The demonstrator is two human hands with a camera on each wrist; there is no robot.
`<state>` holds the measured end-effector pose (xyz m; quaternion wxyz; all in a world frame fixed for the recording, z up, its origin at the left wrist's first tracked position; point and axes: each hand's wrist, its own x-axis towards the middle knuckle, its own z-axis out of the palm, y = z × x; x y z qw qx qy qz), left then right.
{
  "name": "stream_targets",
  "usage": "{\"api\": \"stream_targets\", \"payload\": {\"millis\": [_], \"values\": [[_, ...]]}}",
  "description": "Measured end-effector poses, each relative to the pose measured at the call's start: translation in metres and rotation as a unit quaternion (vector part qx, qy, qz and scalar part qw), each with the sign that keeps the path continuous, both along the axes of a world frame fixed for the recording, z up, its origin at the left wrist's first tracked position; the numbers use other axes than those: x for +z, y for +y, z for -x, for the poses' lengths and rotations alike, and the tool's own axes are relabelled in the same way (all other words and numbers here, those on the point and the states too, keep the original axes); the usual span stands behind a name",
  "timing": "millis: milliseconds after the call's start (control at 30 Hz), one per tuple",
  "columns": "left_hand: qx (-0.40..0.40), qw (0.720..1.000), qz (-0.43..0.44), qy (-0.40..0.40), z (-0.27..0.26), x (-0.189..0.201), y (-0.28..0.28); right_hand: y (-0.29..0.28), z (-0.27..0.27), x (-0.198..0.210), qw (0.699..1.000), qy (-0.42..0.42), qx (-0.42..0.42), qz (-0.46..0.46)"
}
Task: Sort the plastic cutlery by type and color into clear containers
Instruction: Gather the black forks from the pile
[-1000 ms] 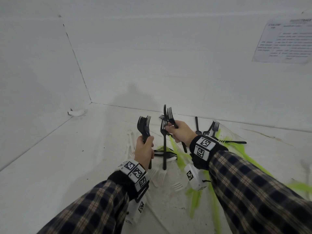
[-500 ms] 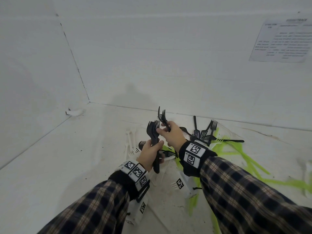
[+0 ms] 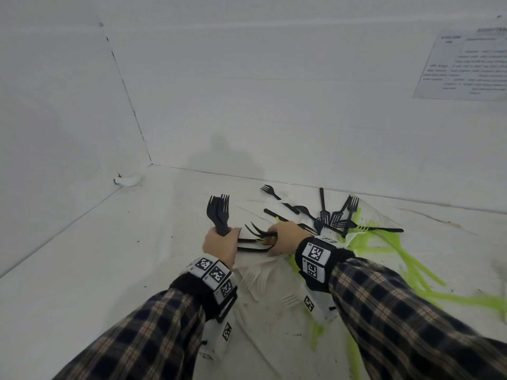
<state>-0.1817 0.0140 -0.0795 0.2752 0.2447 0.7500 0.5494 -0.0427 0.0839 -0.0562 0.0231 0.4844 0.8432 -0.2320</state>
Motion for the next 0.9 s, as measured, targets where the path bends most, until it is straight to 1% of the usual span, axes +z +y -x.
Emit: {"api": "stream_targets", "payload": {"millis": [67,167,267,433,467,533,600,733,800,900], "values": [[-0.001,0.999,0.029,0.025,0.008,-0.002,-0.001,0.000,0.001,0.002,0.999,-0.026,0.004,-0.024],[-0.027,0.996,0.066,0.053,0.014,-0.006,-0.001,0.000,0.003,0.000,0.999,-0.021,0.026,-0.023],[-0.046,0.992,0.085,0.079,0.015,-0.006,0.000,-0.002,0.005,-0.005,0.996,-0.066,0.047,-0.022],[-0.074,0.987,0.109,0.096,0.012,-0.007,0.003,0.000,0.003,-0.001,0.995,-0.081,0.059,-0.017],[-0.090,0.982,0.121,0.115,0.011,-0.006,0.004,0.001,0.002,-0.002,0.994,-0.080,0.068,-0.013],[-0.133,0.962,0.161,0.175,0.008,-0.004,0.006,0.001,0.000,-0.002,0.994,-0.071,0.086,-0.010],[-0.170,0.942,0.186,0.220,0.006,-0.001,0.007,-0.001,-0.002,-0.001,0.994,-0.072,0.082,-0.015],[-0.211,0.914,0.240,0.251,0.004,0.000,0.009,-0.001,-0.005,-0.003,0.995,-0.087,0.046,-0.036],[-0.215,0.902,0.265,0.263,0.004,0.000,0.011,-0.001,-0.006,-0.004,0.994,-0.096,0.025,-0.043],[-0.204,0.900,0.278,0.267,0.005,0.000,0.013,-0.001,-0.008,-0.003,0.996,-0.083,-0.009,-0.045]]}}
